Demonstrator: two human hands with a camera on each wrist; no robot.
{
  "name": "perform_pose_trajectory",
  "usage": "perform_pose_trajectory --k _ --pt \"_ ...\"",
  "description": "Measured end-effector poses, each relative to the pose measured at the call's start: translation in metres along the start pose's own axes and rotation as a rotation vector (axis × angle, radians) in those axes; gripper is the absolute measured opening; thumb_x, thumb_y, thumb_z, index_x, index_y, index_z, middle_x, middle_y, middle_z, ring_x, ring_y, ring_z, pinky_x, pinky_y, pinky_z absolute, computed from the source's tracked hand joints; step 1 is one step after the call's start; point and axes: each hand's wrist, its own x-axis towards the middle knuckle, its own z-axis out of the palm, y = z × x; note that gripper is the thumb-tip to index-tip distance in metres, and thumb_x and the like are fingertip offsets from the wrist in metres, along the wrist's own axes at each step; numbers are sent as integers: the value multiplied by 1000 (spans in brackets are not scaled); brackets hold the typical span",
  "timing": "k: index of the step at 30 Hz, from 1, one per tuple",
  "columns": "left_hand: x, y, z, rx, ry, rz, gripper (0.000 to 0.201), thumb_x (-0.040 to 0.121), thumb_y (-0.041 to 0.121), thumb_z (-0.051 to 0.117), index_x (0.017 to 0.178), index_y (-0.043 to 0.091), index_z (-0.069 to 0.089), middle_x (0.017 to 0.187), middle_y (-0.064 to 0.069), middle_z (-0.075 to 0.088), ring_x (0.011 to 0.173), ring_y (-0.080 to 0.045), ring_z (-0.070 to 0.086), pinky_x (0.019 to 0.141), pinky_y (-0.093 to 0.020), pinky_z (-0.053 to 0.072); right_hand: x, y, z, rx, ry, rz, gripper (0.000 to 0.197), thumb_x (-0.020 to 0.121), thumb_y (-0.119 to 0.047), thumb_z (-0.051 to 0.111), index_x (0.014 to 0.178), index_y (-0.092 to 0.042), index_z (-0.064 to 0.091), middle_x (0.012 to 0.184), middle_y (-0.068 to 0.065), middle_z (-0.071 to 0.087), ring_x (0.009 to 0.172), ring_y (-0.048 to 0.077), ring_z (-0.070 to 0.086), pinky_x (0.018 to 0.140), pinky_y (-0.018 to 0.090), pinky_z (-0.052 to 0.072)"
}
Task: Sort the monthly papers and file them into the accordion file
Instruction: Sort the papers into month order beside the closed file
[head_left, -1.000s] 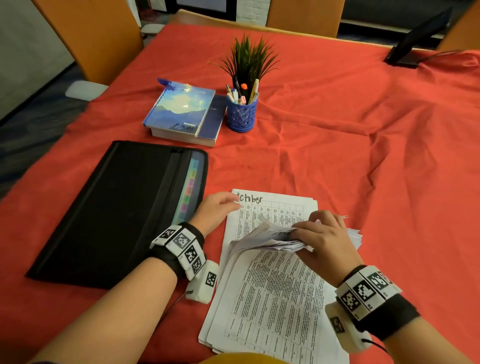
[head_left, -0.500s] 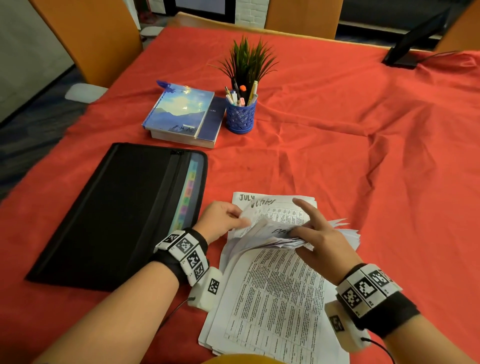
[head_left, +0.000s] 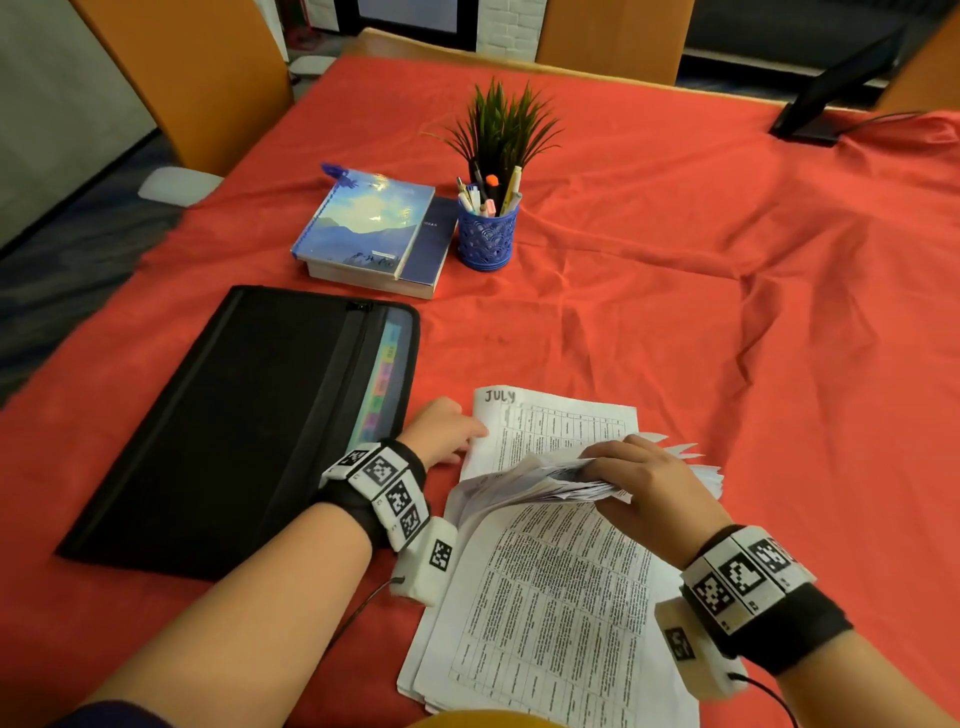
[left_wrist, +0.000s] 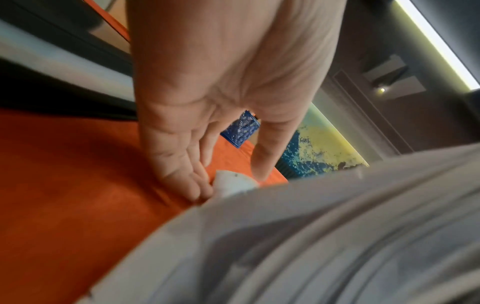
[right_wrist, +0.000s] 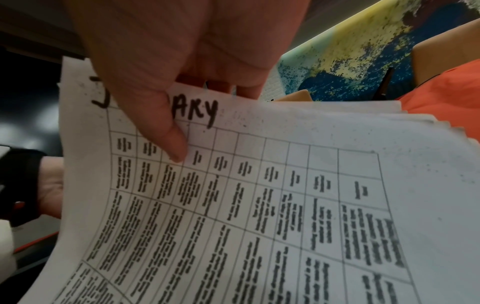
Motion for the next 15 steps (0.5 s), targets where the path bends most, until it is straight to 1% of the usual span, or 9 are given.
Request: perform_pose_trajectory --k 1,3,4,5,7,9,11,13,15 --pt "0 0 2 50 -33 2 6 86 10 61 87 12 55 93 -7 60 86 -19 59 69 -27 50 0 0 -1 1 5 1 21 75 -19 51 87 -20 68 91 -5 67 71 19 59 63 22 48" --pt "0 -1 5 159 -92 52 17 86 8 62 101 0 62 88 -4 63 72 -13 58 51 -14 44 1 0 -3 -9 6 -4 25 74 -22 46 85 -19 69 89 -6 68 70 18 59 63 20 46" --pt "1 -1 4 193 -92 97 18 86 7 62 102 -1 64 87 -4 63 70 -12 57 48 -13 41 2 0 -5 -13 -1 -7 25 73 -21 47 84 -19 69 88 -6 68 69 18 59 64 19 44" --pt "2 0 2 216 -60 148 15 85 7 63 98 0 65 88 -6 63 74 -15 58 50 -16 41 2 0 -6 -11 -8 -11 23 72 -18 48 84 -19 68 87 -5 68 68 19 59 65 18 42" --pt "4 2 -9 224 66 227 7 86 11 63 89 5 63 87 -8 63 81 -21 59 60 -24 43 3 1 -6 1 -22 -11 24 66 -9 56 86 -20 65 85 -4 68 67 21 60 66 19 40" --pt "5 6 -26 191 197 278 12 85 15 65 87 2 64 89 -11 65 83 -25 62 69 -31 49 6 2 -5 -5 -38 -5 28 62 -5 60 85 -19 66 84 -3 68 66 23 61 66 24 44" --pt "6 11 -45 127 302 319 19 83 14 68 91 -2 67 94 -13 69 86 -27 65 75 -39 54 10 1 -2 -9 -59 -12 22 66 -8 56 83 -16 68 83 -2 69 65 24 61 62 28 50" --pt "1 18 -62 98 368 350 19 82 12 70 93 -2 69 95 -10 69 85 -23 65 74 -36 53 16 2 1 -11 -81 -18 22 71 -14 50 83 -16 69 84 -2 69 66 24 61 62 31 53" --pt "-4 25 -77 72 412 405 21 83 13 69 100 1 69 101 -9 70 90 -21 66 80 -36 54 22 6 5 -47 -98 9 19 70 -8 62 84 -17 71 88 -1 69 72 26 62 64 36 54"
